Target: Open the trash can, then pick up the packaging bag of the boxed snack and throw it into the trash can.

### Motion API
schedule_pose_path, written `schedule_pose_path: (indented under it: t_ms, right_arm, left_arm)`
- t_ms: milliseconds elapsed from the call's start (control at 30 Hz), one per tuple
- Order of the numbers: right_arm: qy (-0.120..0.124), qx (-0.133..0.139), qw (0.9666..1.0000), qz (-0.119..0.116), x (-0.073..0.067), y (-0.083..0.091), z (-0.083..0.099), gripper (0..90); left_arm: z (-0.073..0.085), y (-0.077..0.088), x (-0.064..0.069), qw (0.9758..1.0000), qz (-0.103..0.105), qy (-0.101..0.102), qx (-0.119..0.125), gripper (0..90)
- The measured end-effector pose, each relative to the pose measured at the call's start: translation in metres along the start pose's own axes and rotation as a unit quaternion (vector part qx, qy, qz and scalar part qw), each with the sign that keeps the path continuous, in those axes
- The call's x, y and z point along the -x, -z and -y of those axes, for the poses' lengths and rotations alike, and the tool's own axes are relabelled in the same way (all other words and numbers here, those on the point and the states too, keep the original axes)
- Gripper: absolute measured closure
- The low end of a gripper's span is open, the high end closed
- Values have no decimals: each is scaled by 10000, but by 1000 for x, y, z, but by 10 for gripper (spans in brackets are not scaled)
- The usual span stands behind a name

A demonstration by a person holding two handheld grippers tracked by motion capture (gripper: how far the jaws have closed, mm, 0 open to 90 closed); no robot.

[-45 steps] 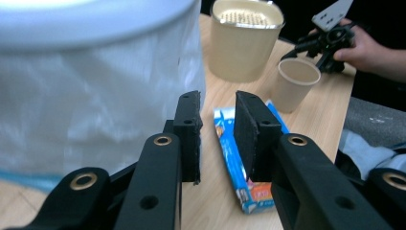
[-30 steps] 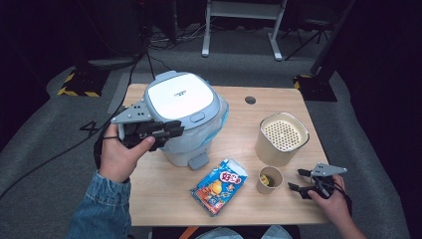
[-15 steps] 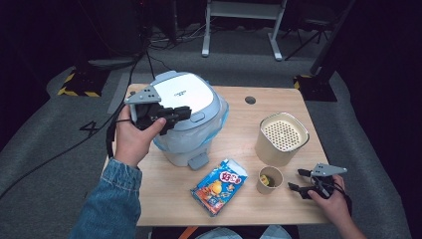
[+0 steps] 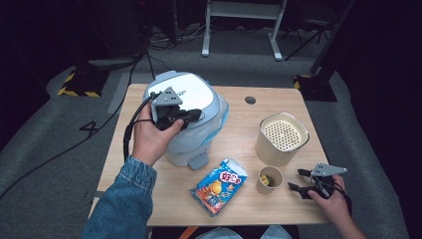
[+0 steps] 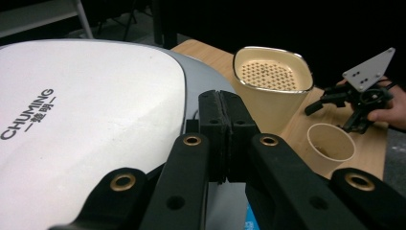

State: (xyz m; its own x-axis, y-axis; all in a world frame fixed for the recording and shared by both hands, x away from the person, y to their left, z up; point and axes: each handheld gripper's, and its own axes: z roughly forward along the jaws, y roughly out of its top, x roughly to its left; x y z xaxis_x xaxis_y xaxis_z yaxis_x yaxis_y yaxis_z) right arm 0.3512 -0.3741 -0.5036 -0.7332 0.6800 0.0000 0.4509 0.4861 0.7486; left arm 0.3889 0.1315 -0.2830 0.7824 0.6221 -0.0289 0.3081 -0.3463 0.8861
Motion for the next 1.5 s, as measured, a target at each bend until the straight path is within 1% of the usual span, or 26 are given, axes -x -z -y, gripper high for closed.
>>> schedule_pose_path:
  t_ms: [133, 233, 300, 367, 433, 500, 567, 600, 633, 667, 733, 767, 800, 833, 867, 900, 933, 1000, 1067, 1133, 1167, 1200, 1267, 1300, 1333, 1500]
  right_arm:
    - [1, 1, 10000, 1, 0, 0, 0, 257]
    - [1, 1, 10000, 0, 0, 0, 0, 257]
    - [-1, 0, 10000, 0, 0, 0, 0, 258]
    - [-2, -1, 10000, 1, 0, 0, 0, 257]
    - [6, 0, 10000, 2, 0, 0, 0, 257]
    - [2, 1, 10000, 1, 0, 0, 0, 257]
    - [-1, -1, 10000, 1, 0, 0, 0, 257]
    - [0, 1, 10000, 0, 0, 0, 0, 258]
    - [0, 1, 10000, 0, 0, 0, 0, 258]
    - [3, -1, 10000, 2, 0, 0, 0, 257]
    - [-1, -1, 10000, 1, 0, 0, 0, 257]
    - [2, 1, 10000, 0, 0, 0, 0, 257]
    - [-3, -1, 10000, 0, 0, 0, 0, 257]
    - [-1, 0, 10000, 0, 0, 0, 0, 257]
    - [-1, 0, 10000, 0, 0, 0, 0, 257]
    - [-2, -1, 10000, 1, 0, 0, 0, 258]
    - [1, 0, 10000, 1, 0, 0, 0, 257]
    - [-2, -3, 10000, 2, 0, 0, 0, 257]
    - [-3, -1, 10000, 1, 0, 0, 0, 258]
    - [-3, -1, 10000, 2, 0, 0, 0, 257]
    - [0, 0, 10000, 1, 0, 0, 0, 258]
    - [0, 0, 10000, 1, 0, 0, 0, 258]
    - [2, -1, 10000, 1, 0, 0, 0, 257]
    - [2, -1, 10000, 1, 0, 0, 0, 257]
    - [1, 0, 10000, 1, 0, 0, 0, 257]
    - [1, -5, 10000, 4, 0, 0, 0, 257]
  left_arm:
    - [-1, -1, 1, 10000, -15, -39, -64, 898]
    - [1, -3, 2, 9999, 120, 21, -40, 899]
    - [1, -4, 5, 9999, 76, -57, -61, 899]
    - [0, -4, 8, 9998, -65, -122, -105, 899]
    - [-1, -4, 8, 9998, -76, -141, -135, 899]
    - [0, -4, 8, 9999, -63, -101, -98, 899]
    - [1, -4, 7, 9999, 11, -82, -80, 899]
    - [1, -5, 7, 9999, 134, -4, -54, 899]
    - [1, -5, 7, 9999, 134, -4, -54, 884]
    - [1, -5, 9, 9996, 278, 39, -45, 814]
    - [1, -2, 13, 9996, 273, 6, 22, 693]
    - [1, -2, 13, 9996, 273, 6, 22, 654]
    - [1, 4, 16, 9997, 190, 9, 172, 624]
    - [1, 8, 17, 9994, 229, 32, 241, 583]
    - [1, 8, 17, 9994, 229, 32, 241, 555]
    - [1, 13, 19, 9992, 258, 37, 317, 555]
    - [2, 15, 20, 9991, 250, 12, 336, 522]
    - [7, 24, 23, 9992, 224, -66, 314, 469]
    - [16, 35, 27, 9995, 202, -35, 261, 450]
    - [19, 39, 27, 9995, 199, -48, 236, 446]
    - [27, 46, 27, 9997, 137, -76, 180, 443]
    - [27, 46, 27, 9997, 137, -76, 180, 442]
    - [38, 53, 26, 9999, 65, -88, 125, 436]
    - [38, 53, 26, 9999, 65, -88, 125, 432]
    - [46, 57, 27, 9998, 20, -117, 128, 426]
    - [62, 64, 27, 9998, 99, -138, 77, 407]
